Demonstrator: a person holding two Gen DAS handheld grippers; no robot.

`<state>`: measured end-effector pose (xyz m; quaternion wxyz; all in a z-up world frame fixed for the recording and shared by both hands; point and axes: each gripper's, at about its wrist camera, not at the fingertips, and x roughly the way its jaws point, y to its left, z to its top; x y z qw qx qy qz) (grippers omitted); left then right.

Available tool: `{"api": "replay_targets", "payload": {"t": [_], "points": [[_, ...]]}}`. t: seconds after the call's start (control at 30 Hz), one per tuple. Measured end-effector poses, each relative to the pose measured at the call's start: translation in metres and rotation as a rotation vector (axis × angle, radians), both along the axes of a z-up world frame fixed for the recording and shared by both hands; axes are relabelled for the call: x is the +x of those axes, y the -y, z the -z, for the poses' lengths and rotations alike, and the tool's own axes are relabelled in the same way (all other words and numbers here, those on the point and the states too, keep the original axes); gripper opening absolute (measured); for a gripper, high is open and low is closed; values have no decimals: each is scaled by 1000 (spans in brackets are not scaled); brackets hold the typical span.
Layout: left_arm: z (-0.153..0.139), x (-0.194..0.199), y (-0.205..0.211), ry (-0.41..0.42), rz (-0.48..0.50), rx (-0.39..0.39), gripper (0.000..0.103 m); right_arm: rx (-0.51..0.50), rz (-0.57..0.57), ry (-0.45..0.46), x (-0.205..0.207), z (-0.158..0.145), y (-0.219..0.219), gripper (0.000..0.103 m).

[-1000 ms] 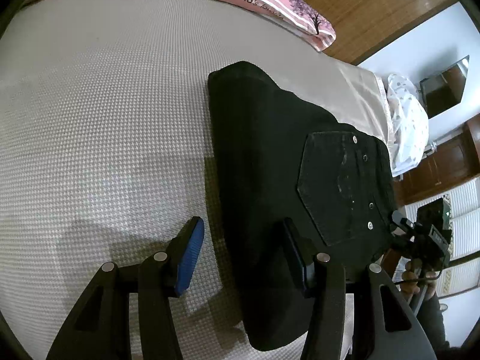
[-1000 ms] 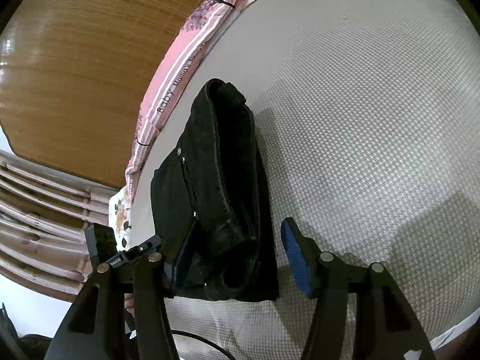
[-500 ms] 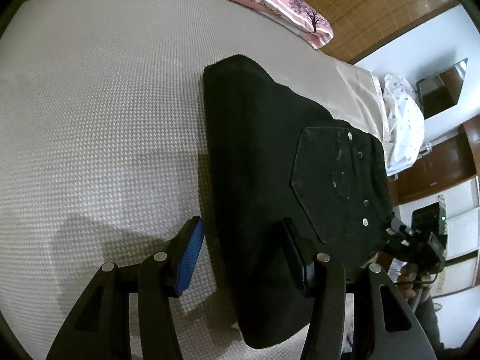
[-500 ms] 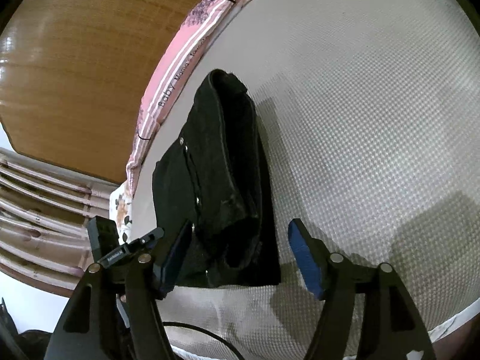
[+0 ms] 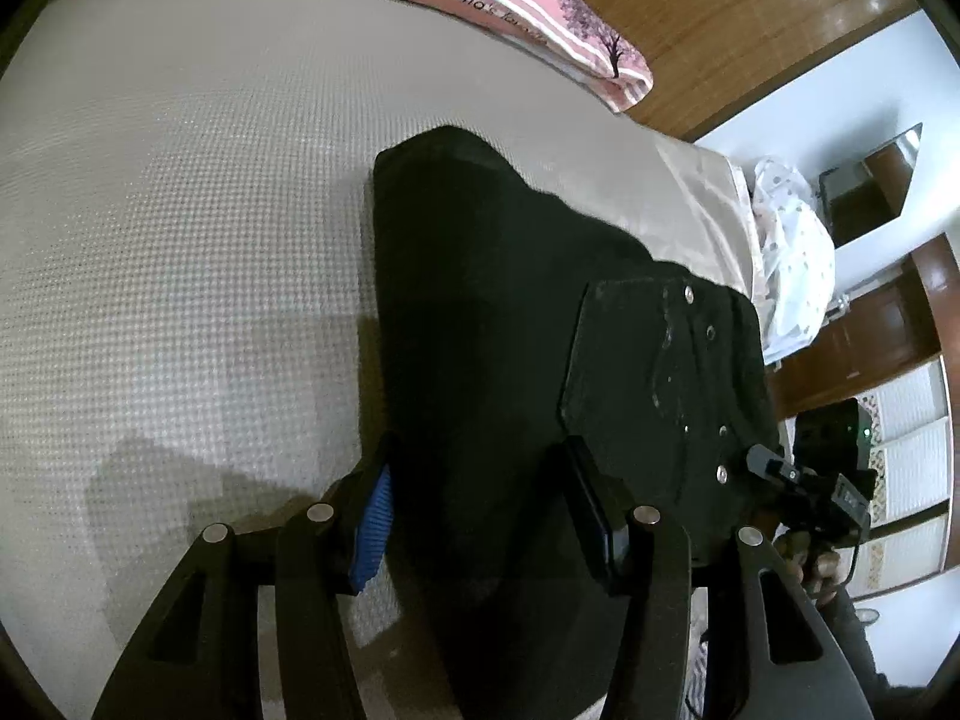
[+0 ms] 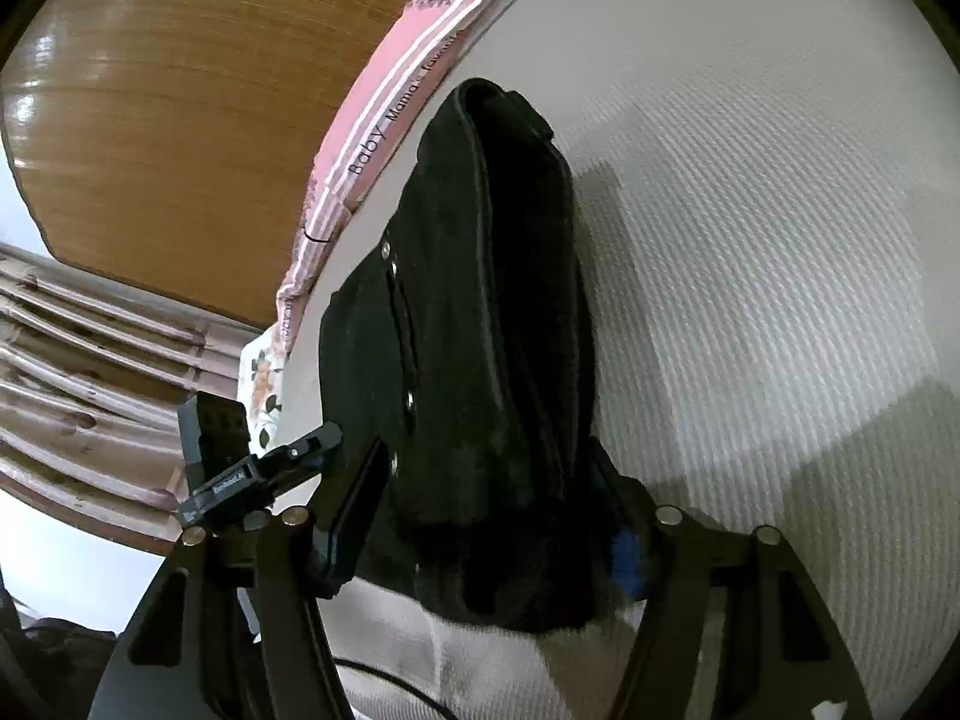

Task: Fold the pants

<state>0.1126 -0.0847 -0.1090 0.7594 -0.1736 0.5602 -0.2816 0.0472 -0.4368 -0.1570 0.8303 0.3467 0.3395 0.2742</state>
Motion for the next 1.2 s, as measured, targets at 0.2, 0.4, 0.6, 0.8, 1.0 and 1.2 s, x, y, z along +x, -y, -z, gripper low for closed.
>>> {"api": "replay_targets", "payload": {"t": [0.2,0.4,0.6,0.8,1.0,1.2], "points": [[0,6,4,7,-20,-19,54,-29,-11,32,18,-7,-10,61],[-7,-2,18,59,-18,97,47,-25,24,0,24,-3,-7,43],[-16,-6,23,97,-16,177,26,-44,73,2,18,-13,-20,33],[-23,-9,25,118,-5,199,15,-66,114,-10,11,-25,-32,28],[-33,-14,21,141,-4,184,11,-77,137,-10,2,-36,-44,25],[-47,-23,9,168,-7,181,11,-95,121,-3,-4,-47,-66,25]]}}
